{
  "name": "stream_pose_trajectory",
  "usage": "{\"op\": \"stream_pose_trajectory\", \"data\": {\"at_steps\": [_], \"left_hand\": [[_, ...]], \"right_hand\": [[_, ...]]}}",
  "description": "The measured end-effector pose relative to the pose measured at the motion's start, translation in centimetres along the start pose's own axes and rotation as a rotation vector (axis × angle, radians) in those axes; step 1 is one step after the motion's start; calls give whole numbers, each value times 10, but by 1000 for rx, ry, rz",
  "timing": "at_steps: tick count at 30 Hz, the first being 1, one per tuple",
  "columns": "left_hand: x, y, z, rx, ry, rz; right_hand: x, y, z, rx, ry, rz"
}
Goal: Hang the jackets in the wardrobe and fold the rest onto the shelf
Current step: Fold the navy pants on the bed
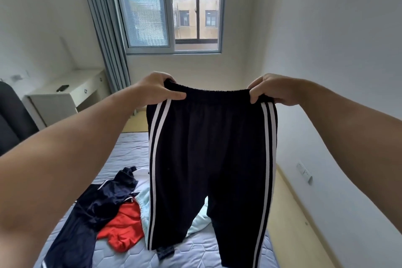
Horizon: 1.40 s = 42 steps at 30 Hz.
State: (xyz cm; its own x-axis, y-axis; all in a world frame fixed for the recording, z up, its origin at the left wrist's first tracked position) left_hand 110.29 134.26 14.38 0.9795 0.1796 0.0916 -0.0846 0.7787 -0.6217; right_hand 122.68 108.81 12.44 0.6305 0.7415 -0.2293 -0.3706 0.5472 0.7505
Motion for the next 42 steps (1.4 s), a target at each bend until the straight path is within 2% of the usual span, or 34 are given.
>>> {"op": "stream_pose_trajectory", "data": {"at_steps": [3, 8, 11, 15, 17, 22, 23, 26, 28, 31, 33, 35, 39, 42], "left_hand": [[1, 7, 2, 20, -20, 13], [11, 10, 4, 11, -167, 51], [19, 9, -2, -101, -230, 107], [25, -1, -30, -203, -86, 89], [25, -6, -39, -228, -42, 45], [26, -23, -48, -309, -25, -46], [26, -27, -48, -329, -18, -74], [26, -38, -51, -378, 0, -121], [28, -41, -52, -362, -18, -133], [28, -44, -57, -422, -2, -117], [27, -48, -62, -400, 26, -148], [26, -53, -61, -243, -11, -219], [25, -61, -63, 55, -118, -278], [29, -60, -64, 110, -134, -267]], "right_hand": [[3, -2, -8, -83, 39, -19], [14, 16, 6, -263, -247, 41], [22, 24, 9, -335, -319, 10], [30, 14, -8, -235, -145, -101], [30, 10, -17, -149, -51, -91], [27, 17, -25, 194, 16, -25], [26, 19, -28, 202, 44, -15], [25, 31, -28, -74, 22, 63], [24, 43, -23, -335, -76, 126], [21, 61, -17, -555, -234, 232], [19, 68, -12, -621, -324, 288], [19, 69, -7, -611, -360, 317], [22, 66, -4, -585, -382, 325], [27, 61, -8, -650, -351, 293]]}}
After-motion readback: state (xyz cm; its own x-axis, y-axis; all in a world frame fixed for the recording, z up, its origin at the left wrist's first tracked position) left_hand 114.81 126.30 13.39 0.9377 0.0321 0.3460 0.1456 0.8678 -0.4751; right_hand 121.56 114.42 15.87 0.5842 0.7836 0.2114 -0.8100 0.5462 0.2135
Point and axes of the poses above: each hand's wrist, its own x-axis towards the middle knuckle, its own z-axis out of the back of the hand, y = z × x, the point moved 10 cm from there along x, towards the middle knuckle, and after that the axes turned 6 degrees about y, right-handed, at the moved point
